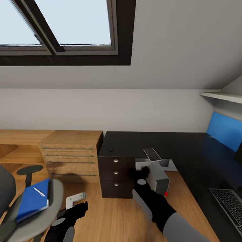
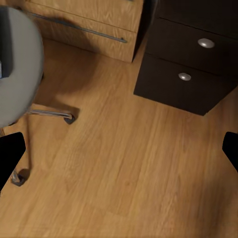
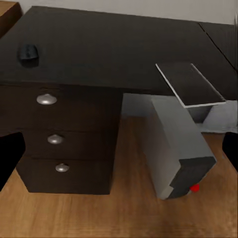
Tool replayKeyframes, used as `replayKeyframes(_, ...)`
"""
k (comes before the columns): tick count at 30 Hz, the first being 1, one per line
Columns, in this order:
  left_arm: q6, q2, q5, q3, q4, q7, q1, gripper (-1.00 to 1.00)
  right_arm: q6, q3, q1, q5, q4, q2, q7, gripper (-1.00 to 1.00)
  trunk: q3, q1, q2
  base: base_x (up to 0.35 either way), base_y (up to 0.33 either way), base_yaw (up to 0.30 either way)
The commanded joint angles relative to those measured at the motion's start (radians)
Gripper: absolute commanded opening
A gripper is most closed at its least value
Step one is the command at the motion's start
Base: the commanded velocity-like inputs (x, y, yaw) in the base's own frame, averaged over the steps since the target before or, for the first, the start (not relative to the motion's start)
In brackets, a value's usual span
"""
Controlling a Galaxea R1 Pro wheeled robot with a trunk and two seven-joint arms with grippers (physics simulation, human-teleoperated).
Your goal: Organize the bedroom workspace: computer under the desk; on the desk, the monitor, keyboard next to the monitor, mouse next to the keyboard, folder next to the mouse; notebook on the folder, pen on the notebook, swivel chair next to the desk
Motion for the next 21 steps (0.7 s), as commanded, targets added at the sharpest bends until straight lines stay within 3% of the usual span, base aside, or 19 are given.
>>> replayKeyframes(1,0.001,0.000,0.010,-0.001,-0.001,0.009,-0.001,1.00,0.020,-0.007,-0.020,-0.005,0.029,0.002,-0.001,1.00,-0.001,0.001,-0.001,0.316,0.099,0.000)
replayKeyframes(5,-0.001,0.000,0.009,-0.001,-0.001,0.010,-0.001,1.00,0.065,-0.052,-0.080,-0.030,0.143,0.012,0.021,1.00,-0.001,0.001,-0.001,0.317,0.095,0.000)
replayKeyframes(9,-0.002,-0.001,0.008,-0.002,-0.001,0.011,-0.001,1.00,0.085,-0.076,-0.092,-0.127,0.173,0.012,0.025,1.00,-0.001,0.001,-0.001,0.293,0.046,0.000)
replayKeyframes(15,-0.003,-0.001,0.008,-0.001,-0.001,0.010,-0.001,1.00,0.103,-0.076,-0.092,-0.148,0.172,0.017,0.024,1.00,-0.001,0.001,-0.001,0.231,-0.046,0.000)
replayKeyframes(21,-0.005,-0.001,0.008,-0.002,-0.001,0.012,-0.001,1.00,0.103,-0.072,-0.092,-0.150,0.172,0.026,0.024,1.00,-0.002,0.001,-0.001,0.218,-0.189,0.063)
